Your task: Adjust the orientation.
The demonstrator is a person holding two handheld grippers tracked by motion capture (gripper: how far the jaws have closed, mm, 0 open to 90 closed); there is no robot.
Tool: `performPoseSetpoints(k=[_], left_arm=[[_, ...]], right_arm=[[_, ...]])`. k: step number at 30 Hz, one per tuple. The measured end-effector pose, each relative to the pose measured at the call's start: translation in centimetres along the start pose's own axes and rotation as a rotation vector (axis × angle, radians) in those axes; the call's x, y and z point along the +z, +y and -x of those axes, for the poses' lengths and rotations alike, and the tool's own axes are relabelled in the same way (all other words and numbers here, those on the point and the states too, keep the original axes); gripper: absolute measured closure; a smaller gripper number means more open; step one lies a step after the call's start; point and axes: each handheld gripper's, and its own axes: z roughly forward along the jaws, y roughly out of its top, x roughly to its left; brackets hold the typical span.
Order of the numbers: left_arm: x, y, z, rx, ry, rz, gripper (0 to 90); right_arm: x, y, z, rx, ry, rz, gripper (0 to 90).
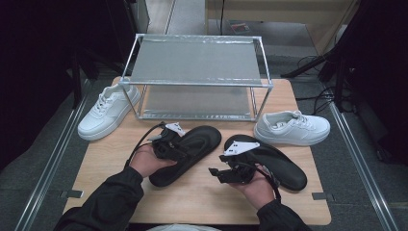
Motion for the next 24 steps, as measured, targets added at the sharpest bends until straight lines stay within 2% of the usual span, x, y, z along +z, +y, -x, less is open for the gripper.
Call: performPoseSetpoints(k=[1,3,8,9,11,15,16,18,19,22,24], left_arm=[[-0.8,-0.3,-0.2,0.003,0.001,0.012,52.3],[-1.2,-0.5,-0.4,-0.001,-0.001,0.025,52.0],[-3.1,-1.4,-0.9,-0.037,0.006,0.064,52.2],[-3.4,-1.5,-1.1,-0.055,-0.003,0.068,54.1],[-4.0,-1.9,-1.3,-0.064,-0.001,0.088,60.0],[-5.0,-2.8,-2.1,-0.081,-0.005,0.092,73.2],[-5.2,-3.0,-2.3,-0.087,-0.005,0.097,73.2],[-5.5,-3.6,-3.0,-0.086,0.013,0.095,79.4],[-5.6,-3.9,-3.3,-0.097,0.022,0.096,84.7],[-5.7,-4.6,-4.3,-0.121,0.039,0.082,86.2],[-5.5,-5.2,-4.6,-0.123,0.056,0.074,87.4]], right_arm=[[0.0,0.0,0.0,0.0,-0.001,0.001,40.1],[0.0,0.0,0.0,0.0,-0.001,0.002,40.1],[0.3,0.2,0.0,-0.007,0.006,0.003,40.1],[0.4,0.3,0.0,-0.01,0.007,0.002,40.1],[0.7,0.4,0.0,-0.012,0.014,0.001,40.1],[1.3,0.9,0.0,-0.029,0.029,-0.001,41.8],[1.3,0.9,0.0,-0.029,0.029,-0.001,41.8],[1.6,1.1,-0.1,-0.042,0.023,0.007,44.2],[1.9,1.3,-0.3,-0.052,0.014,0.029,46.7],[2.2,1.5,-0.4,-0.053,0.014,0.044,51.1],[2.7,1.7,-0.4,-0.057,0.011,0.045,59.1]])
